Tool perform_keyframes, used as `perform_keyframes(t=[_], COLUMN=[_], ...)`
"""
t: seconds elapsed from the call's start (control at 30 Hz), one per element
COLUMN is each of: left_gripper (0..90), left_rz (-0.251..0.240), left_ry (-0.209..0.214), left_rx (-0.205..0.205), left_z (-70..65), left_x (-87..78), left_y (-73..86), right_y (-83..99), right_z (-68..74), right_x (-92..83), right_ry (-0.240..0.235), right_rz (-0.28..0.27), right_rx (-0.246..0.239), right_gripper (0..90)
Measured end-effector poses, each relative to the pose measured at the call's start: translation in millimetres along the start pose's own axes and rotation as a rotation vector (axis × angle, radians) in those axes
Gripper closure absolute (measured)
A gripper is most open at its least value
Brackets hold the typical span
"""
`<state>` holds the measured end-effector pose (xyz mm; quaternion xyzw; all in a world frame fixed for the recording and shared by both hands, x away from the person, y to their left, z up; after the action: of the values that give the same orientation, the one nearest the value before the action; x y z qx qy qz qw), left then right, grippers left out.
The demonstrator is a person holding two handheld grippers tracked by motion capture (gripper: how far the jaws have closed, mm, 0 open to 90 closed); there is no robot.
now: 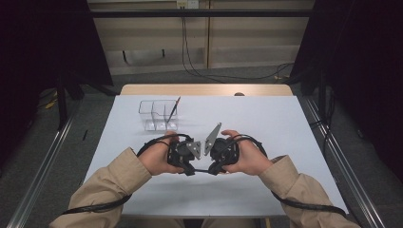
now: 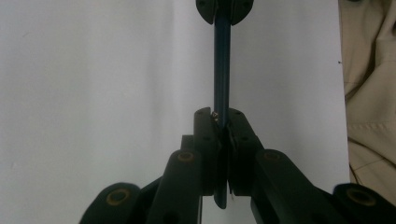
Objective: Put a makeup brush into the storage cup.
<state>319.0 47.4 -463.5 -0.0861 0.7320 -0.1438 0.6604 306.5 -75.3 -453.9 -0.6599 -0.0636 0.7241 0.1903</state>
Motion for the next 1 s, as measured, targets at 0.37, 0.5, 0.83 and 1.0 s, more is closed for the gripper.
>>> perform_keyframes(t=[0.37, 0.5, 0.83, 1.0], left_gripper=[85.4, 85.4, 85.4, 85.4], left_rz=[0.021, 0.023, 0.017, -0.005], left_ry=[0.018, 0.012, 0.015, 0.011], left_rx=[-0.012, -0.016, -0.028, -0.046], left_z=[-4.0, -3.3, -1.7, -1.7], left_x=[0.5, 0.4, -1.4, -3.6], left_y=[2.0, 2.6, 5.5, 5.7], right_y=[-0.5, 0.3, 3.1, 4.4], right_z=[-0.2, -0.8, -6.6, -10.1], right_x=[-0.8, -1.4, -2.6, -2.6], right_ry=[-0.015, -0.016, 0.021, 0.026], right_rz=[-0.035, -0.043, -0.107, -0.139], right_rx=[0.010, 0.021, 0.094, 0.117], right_gripper=[83.1, 81.3, 48.1, 31.5])
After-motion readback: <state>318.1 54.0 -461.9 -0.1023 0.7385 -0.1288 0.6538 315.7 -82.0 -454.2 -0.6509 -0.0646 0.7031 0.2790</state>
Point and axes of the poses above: each handheld gripper's, and its own axes: x roughly forward along the jaws, y roughly out of its underside, z roughly to its left, the point moved 6 cm from there along x, roughly forward along the jaws, and after that the axes turned 4 degrees about z, right-handed, at the moved point
